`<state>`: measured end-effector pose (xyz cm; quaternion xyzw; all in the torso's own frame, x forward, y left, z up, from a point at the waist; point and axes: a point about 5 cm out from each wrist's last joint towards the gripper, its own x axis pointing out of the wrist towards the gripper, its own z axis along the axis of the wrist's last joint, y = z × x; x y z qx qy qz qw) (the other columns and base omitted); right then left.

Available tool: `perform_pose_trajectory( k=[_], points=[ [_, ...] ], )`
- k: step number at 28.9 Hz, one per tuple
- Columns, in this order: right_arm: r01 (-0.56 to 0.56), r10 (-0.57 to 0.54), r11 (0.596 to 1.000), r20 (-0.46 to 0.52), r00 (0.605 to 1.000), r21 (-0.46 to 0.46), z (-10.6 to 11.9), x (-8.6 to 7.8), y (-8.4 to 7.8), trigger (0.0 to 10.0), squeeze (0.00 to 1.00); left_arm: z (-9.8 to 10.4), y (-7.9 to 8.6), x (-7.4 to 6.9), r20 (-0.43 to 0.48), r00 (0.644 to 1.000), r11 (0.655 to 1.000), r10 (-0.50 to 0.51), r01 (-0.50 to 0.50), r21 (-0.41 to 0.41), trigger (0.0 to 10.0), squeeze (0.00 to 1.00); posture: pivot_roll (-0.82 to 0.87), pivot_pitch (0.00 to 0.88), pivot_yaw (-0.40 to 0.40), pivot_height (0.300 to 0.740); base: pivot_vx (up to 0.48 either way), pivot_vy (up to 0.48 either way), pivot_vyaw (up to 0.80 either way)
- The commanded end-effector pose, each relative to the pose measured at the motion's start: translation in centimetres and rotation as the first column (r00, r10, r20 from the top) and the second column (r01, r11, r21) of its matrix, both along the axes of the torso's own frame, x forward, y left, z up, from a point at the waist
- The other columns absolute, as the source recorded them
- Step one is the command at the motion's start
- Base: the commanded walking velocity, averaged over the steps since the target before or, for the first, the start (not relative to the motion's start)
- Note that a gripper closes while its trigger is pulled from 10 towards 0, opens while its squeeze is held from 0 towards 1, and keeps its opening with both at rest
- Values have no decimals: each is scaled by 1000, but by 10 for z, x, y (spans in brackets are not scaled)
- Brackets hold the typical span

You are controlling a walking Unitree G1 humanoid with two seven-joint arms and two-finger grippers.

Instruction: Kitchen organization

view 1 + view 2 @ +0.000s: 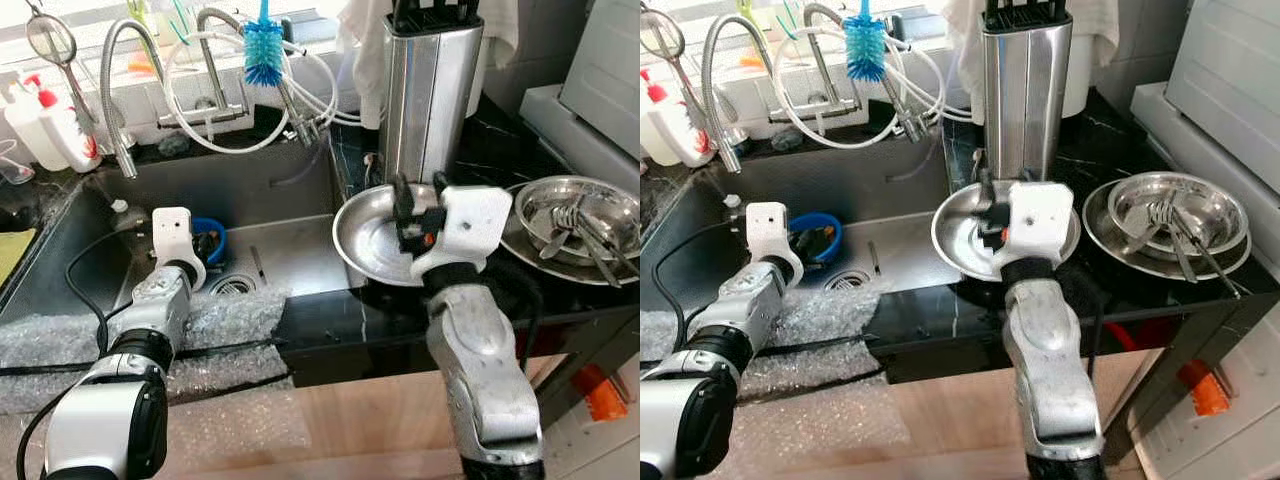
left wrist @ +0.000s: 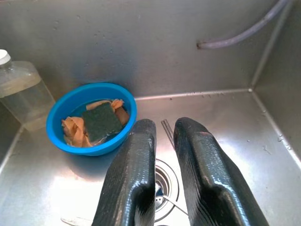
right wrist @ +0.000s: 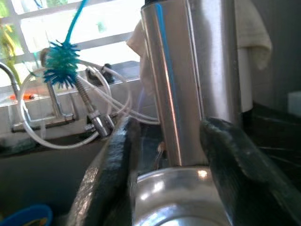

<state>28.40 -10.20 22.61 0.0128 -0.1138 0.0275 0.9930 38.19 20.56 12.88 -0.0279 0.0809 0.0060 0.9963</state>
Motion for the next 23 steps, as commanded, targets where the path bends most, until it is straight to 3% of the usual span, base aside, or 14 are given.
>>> perform_pose_trajectory(
  k=[1, 8, 12, 15, 16, 17, 18, 21, 22, 23],
  points=[
    [34, -31, 999, -62, 998, 39, 1, -2, -1, 10000, 0, -2, 3, -2, -7, 1000, 1000, 10, -10, 18, 10000, 0, -76, 37, 118, 740, 0, 0, 0],
    [16, -16, 1000, -142, 990, -7, -5, 0, -4, 10000, 0, -5, 3, -3, -12, 1000, 1000, 18, -18, 12, 10000, 0, -77, 35, 112, 740, 0, 0, 0],
    [-99, 85, 993, -195, 977, -62, -9, 0, 1, 10000, 0, -4, 1, -3, -4, 1000, 1000, 13, -13, 9, 10000, 0, -77, 35, 112, 740, 0, 0, 0],
    [-247, 230, 957, -123, 965, -150, -5, -4, 12, 10000, 0, -2, -2, -1, 7, 1000, 1000, -2, 2, -7, 10000, 0, -78, 30, 115, 740, 0, 0, 0],
    [-282, 271, 932, -77, 959, -229, -4, -7, 15, 10000, 0, -1, -4, -1, 12, 1000, 1000, -13, 14, -11, 10000, 0, -80, 29, 115, 740, 0, 0, 0],
    [-282, 271, 932, -77, 959, -229, -4, -7, 15, 10000, 0, -1, -4, -1, 12, 1000, 1000, -13, 14, -11, 10000, 0, -80, 29, 115, 740, 0, 0, 0],
    [-276, 279, 916, -30, 960, -292, -2, -9, 14, 10000, 0, 0, -5, 0, 16, 1000, 1000, -22, 23, -13, 10000, 0, -80, 29, 115, 740, 0, 0, 0],
    [-277, 283, 911, -27, 959, -305, -2, -9, 14, 10000, 0, 0, -5, 0, 17, 1000, 1000, -24, 24, -13, 10000, 0, -80, 29, 115, 740, 0, 0, 0],
    [-285, 294, 909, -16, 956, -305, -8, -10, 4, 10000, 0, 2, -6, 0, 29, 999, 999, -38, 39, -14, 10000, 0, -75, 17, 121, 740, 0, 0, 0],
    [-285, 294, 909, -16, 956, -305, -8, -10, 4, 10000, 0, 2, -6, 0, 29, 999, 999, -38, 39, -14, 10000, 0, -75, 17, 121, 740, 0, 0, 0]
  ],
)
